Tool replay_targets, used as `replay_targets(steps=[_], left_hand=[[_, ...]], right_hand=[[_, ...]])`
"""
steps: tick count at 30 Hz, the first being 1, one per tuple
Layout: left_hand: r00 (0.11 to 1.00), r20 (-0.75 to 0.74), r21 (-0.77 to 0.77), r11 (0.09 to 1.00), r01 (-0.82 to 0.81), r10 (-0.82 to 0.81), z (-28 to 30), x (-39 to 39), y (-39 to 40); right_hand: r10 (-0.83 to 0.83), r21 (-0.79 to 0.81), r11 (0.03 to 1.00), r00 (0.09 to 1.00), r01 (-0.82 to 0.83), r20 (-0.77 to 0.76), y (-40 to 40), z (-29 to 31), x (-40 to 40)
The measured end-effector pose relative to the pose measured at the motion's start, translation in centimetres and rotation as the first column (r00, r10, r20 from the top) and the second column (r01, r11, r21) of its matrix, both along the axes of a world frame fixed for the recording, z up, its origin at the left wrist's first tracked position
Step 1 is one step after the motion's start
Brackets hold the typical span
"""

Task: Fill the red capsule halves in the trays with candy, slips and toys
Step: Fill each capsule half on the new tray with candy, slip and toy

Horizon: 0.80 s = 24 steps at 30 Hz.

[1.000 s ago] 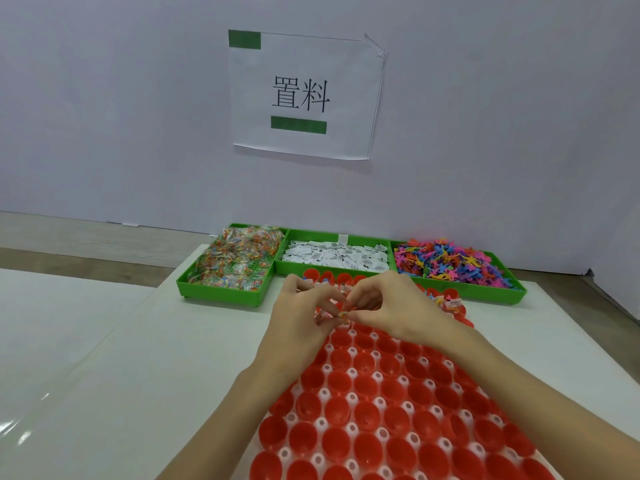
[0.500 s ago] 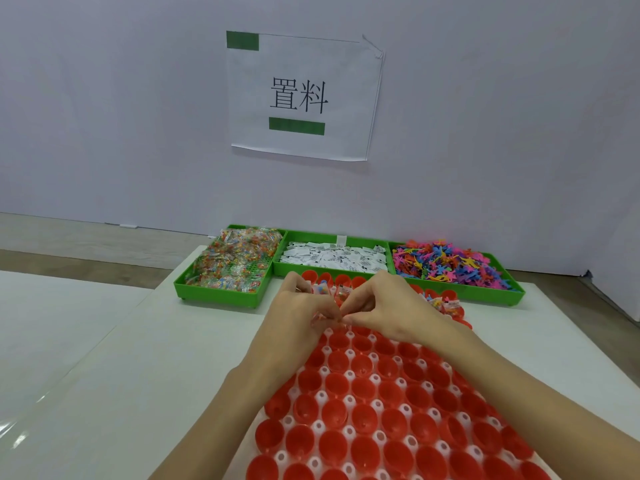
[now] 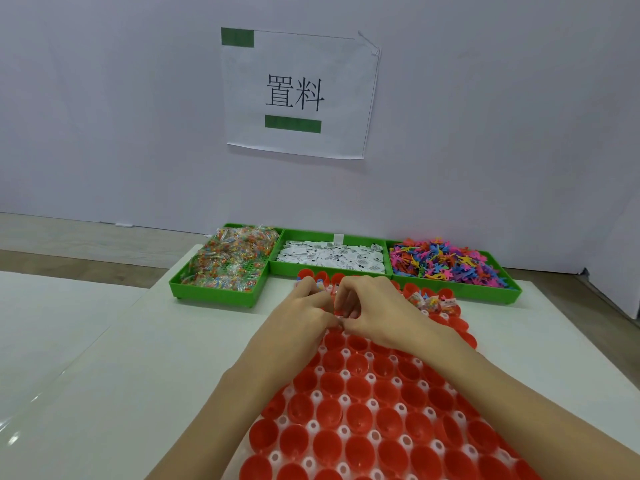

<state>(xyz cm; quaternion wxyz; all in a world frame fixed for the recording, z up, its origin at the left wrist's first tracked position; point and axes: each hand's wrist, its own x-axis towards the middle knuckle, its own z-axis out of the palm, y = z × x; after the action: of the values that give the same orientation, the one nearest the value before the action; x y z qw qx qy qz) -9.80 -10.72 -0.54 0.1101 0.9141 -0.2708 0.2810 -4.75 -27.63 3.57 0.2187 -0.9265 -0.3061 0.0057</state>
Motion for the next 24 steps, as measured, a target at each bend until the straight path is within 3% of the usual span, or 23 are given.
replay_targets(steps=[8, 16, 24], left_hand=[[0.999, 0.047, 0.131, 0.991, 0.019, -0.026, 0.4, -0.6, 0.5], [0.993, -0.107, -0.068, 0.997, 0.034, -0.041, 1.0, -1.0, 1.6], [0.994, -0.079, -0.136, 0.987, -0.088, 0.078, 1.9, -1.7, 3.6]], right_hand=[[-0.037, -0.034, 0.999, 0.989, 0.033, -0.143, -0.4, 1.3, 0.8], [-0.035, 0.013, 0.999, 0.999, 0.035, -0.013, -0.5, 0.7, 0.3], [-0.14, 0.339, 0.932, 0.99, 0.127, 0.013, -5.6, 1.8, -1.6]])
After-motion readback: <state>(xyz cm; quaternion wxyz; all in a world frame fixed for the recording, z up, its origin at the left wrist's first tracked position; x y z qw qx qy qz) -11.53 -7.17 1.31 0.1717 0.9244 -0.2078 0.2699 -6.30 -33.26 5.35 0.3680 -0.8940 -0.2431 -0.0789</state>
